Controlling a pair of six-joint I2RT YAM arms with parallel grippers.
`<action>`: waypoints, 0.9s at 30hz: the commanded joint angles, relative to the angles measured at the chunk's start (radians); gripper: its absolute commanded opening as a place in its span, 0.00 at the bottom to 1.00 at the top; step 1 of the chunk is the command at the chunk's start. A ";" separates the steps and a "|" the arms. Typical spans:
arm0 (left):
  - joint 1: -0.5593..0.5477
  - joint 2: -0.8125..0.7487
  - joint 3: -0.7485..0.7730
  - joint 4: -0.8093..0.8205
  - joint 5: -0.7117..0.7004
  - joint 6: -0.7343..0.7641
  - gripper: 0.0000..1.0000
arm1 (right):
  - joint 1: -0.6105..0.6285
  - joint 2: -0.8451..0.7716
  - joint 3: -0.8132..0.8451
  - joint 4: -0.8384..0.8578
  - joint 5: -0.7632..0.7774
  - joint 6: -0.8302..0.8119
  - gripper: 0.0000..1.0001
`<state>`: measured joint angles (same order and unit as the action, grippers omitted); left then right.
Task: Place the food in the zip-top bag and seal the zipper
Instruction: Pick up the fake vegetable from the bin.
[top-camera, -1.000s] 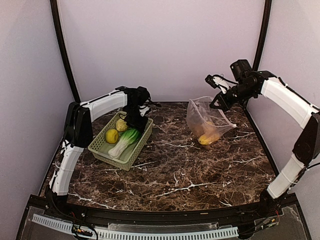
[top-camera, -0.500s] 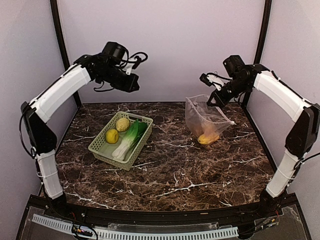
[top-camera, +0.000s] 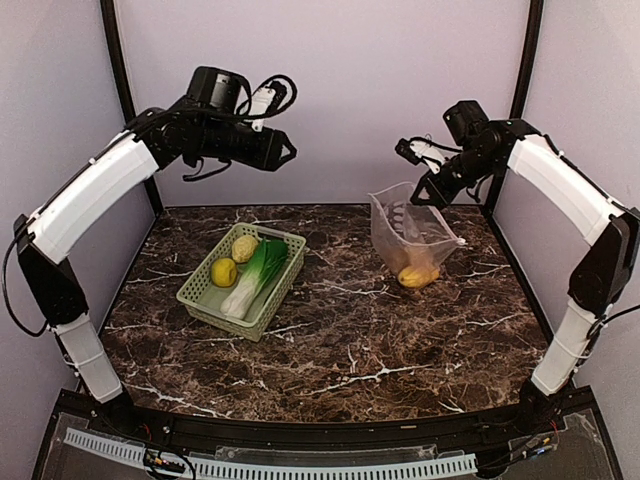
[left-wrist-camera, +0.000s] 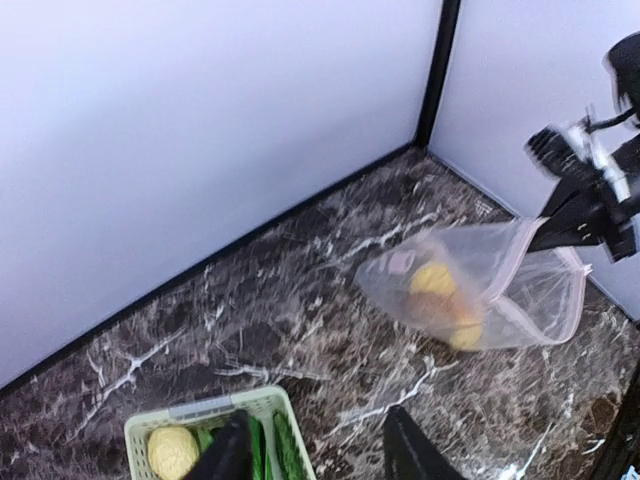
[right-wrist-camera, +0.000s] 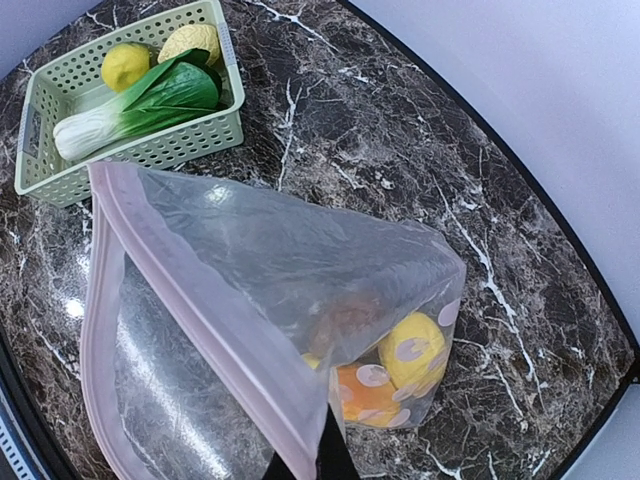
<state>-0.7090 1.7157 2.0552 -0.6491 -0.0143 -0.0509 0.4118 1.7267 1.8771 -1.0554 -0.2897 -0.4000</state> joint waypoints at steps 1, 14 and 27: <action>0.013 0.084 -0.059 -0.221 -0.143 0.012 0.51 | 0.009 -0.021 -0.028 0.009 0.015 -0.005 0.00; 0.131 0.251 -0.178 -0.248 -0.080 0.011 0.81 | 0.010 -0.039 -0.084 0.019 0.018 0.006 0.00; 0.180 0.476 -0.129 -0.214 -0.010 0.027 0.80 | 0.012 -0.031 -0.099 0.015 0.000 0.007 0.01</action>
<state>-0.5468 2.1509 1.8816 -0.8551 -0.0589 -0.0345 0.4126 1.7149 1.7878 -1.0473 -0.2867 -0.3988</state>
